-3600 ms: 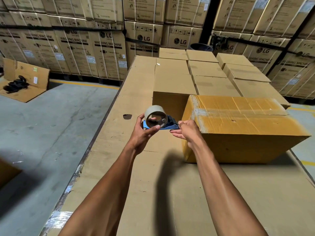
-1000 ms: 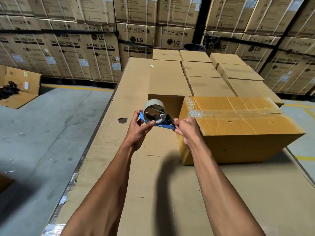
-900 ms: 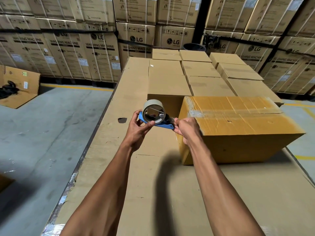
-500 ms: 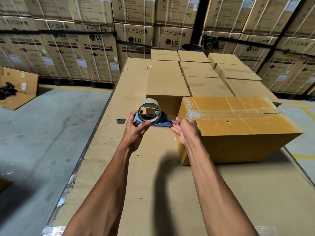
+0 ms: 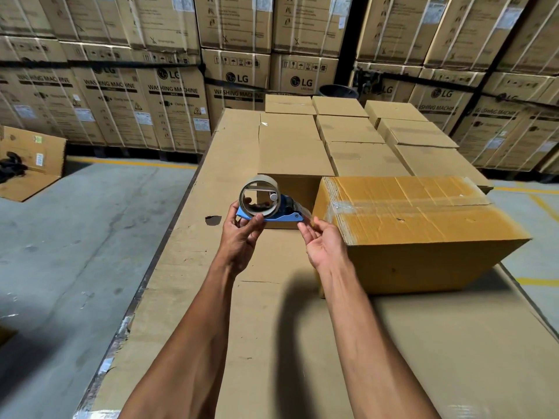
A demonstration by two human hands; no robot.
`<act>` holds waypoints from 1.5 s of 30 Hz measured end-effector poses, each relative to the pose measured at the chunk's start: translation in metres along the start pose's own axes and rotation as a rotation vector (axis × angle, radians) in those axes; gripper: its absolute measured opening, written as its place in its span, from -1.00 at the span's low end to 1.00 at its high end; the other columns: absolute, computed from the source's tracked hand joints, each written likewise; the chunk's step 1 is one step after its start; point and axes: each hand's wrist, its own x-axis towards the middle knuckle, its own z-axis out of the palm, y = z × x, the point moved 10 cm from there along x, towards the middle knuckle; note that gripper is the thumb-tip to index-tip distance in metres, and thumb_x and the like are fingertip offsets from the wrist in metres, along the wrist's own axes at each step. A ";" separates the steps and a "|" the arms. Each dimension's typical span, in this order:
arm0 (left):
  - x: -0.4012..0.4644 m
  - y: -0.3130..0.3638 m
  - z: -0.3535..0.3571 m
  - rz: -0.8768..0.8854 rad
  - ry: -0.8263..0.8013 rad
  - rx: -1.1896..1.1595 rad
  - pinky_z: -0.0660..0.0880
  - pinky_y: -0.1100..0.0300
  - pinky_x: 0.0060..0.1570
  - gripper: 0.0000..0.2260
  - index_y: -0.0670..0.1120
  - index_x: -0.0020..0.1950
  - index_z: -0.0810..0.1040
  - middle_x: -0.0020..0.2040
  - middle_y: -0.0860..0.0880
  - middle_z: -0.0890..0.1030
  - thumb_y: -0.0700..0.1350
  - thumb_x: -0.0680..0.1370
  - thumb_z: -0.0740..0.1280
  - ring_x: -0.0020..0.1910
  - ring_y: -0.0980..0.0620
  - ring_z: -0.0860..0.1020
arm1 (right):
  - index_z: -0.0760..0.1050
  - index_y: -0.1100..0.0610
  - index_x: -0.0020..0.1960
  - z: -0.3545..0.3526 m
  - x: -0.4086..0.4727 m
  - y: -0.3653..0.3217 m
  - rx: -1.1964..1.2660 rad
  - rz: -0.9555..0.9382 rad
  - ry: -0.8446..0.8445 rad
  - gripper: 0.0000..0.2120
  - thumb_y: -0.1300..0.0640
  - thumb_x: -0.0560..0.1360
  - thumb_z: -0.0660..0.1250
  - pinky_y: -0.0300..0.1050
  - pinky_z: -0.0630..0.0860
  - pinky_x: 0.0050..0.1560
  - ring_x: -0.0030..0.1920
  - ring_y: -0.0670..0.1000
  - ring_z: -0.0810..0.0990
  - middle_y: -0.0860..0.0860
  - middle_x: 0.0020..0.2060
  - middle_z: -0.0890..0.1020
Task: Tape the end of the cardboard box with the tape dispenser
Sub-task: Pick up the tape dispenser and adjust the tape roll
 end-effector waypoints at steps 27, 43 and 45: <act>0.021 0.016 0.007 0.006 -0.117 0.002 0.59 0.03 0.44 -0.35 -0.09 0.66 0.35 0.50 -0.24 0.61 -0.38 0.61 0.45 0.53 -0.21 0.56 | 0.49 0.34 0.38 0.013 0.006 0.019 0.267 0.212 -0.225 -0.53 0.03 0.69 0.08 0.16 0.75 -0.12 0.13 0.33 0.75 0.38 0.13 0.72; 0.018 -0.013 -0.031 -0.138 -0.050 0.081 0.56 0.02 0.47 -0.40 -0.15 0.58 0.39 0.54 -0.35 0.53 -0.45 0.58 0.45 0.51 -0.22 0.57 | 0.28 0.08 0.66 0.090 0.012 -0.013 -1.999 -0.482 -0.502 -0.01 -0.06 0.37 0.69 0.02 0.43 0.44 0.49 0.12 0.50 0.03 0.55 0.50; 0.018 -0.022 -0.037 -0.160 -0.054 0.117 0.54 0.00 0.49 -0.38 -0.20 0.62 0.34 0.52 -0.35 0.54 -0.48 0.61 0.41 0.47 -0.21 0.58 | 0.42 0.09 0.57 0.085 0.025 -0.002 -2.036 -0.479 -0.516 -0.17 -0.03 0.40 0.68 0.01 0.51 0.36 0.39 0.12 0.60 0.08 0.44 0.61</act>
